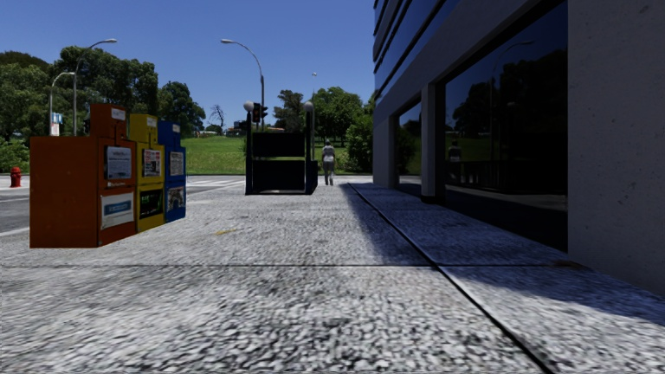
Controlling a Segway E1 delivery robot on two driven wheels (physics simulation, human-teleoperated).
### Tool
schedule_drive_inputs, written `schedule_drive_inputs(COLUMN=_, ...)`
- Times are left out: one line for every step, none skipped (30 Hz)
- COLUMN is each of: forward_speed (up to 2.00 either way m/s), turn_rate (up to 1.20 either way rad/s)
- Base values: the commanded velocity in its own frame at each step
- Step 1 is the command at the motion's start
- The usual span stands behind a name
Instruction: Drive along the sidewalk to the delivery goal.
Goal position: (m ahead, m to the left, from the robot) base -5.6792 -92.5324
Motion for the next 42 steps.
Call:
schedule_drive_inputs(forward_speed=2.0, turn_rate=0.0)
schedule_drive_inputs(forward_speed=2.0, turn_rate=0.0)
schedule_drive_inputs(forward_speed=2.0, turn_rate=0.0)
schedule_drive_inputs(forward_speed=2.0, turn_rate=0.0)
schedule_drive_inputs(forward_speed=2.0, turn_rate=0.0)
schedule_drive_inputs(forward_speed=2.0, turn_rate=0.0)
schedule_drive_inputs(forward_speed=2.0, turn_rate=0.0)
schedule_drive_inputs(forward_speed=2.0, turn_rate=0.0)
schedule_drive_inputs(forward_speed=2.0, turn_rate=0.0)
schedule_drive_inputs(forward_speed=2.0, turn_rate=0.0)
schedule_drive_inputs(forward_speed=2.0, turn_rate=0.0)
schedule_drive_inputs(forward_speed=2.0, turn_rate=0.0)
schedule_drive_inputs(forward_speed=2.0, turn_rate=0.0)
schedule_drive_inputs(forward_speed=2.0, turn_rate=0.0)
schedule_drive_inputs(forward_speed=2.0, turn_rate=0.0)
schedule_drive_inputs(forward_speed=2.0, turn_rate=0.0)
schedule_drive_inputs(forward_speed=2.0, turn_rate=0.0)
schedule_drive_inputs(forward_speed=2.0, turn_rate=0.0)
schedule_drive_inputs(forward_speed=2.0, turn_rate=0.0)
schedule_drive_inputs(forward_speed=2.0, turn_rate=0.0)
schedule_drive_inputs(forward_speed=2.0, turn_rate=0.0)
schedule_drive_inputs(forward_speed=2.0, turn_rate=0.0)
schedule_drive_inputs(forward_speed=2.0, turn_rate=0.0)
schedule_drive_inputs(forward_speed=2.0, turn_rate=0.0)
schedule_drive_inputs(forward_speed=2.0, turn_rate=0.0)
schedule_drive_inputs(forward_speed=2.0, turn_rate=0.0)
schedule_drive_inputs(forward_speed=2.0, turn_rate=0.0)
schedule_drive_inputs(forward_speed=2.0, turn_rate=0.0)
schedule_drive_inputs(forward_speed=2.0, turn_rate=0.0)
schedule_drive_inputs(forward_speed=2.0, turn_rate=0.0)
schedule_drive_inputs(forward_speed=2.0, turn_rate=0.0)
schedule_drive_inputs(forward_speed=2.0, turn_rate=0.0)
schedule_drive_inputs(forward_speed=2.0, turn_rate=0.0)
schedule_drive_inputs(forward_speed=2.0, turn_rate=0.0)
schedule_drive_inputs(forward_speed=2.0, turn_rate=0.0)
schedule_drive_inputs(forward_speed=2.0, turn_rate=0.0)
schedule_drive_inputs(forward_speed=2.0, turn_rate=0.0)
schedule_drive_inputs(forward_speed=2.0, turn_rate=0.0)
schedule_drive_inputs(forward_speed=2.0, turn_rate=0.0)
schedule_drive_inputs(forward_speed=2.0, turn_rate=0.0)
schedule_drive_inputs(forward_speed=2.0, turn_rate=0.0)
schedule_drive_inputs(forward_speed=2.0, turn_rate=0.0)
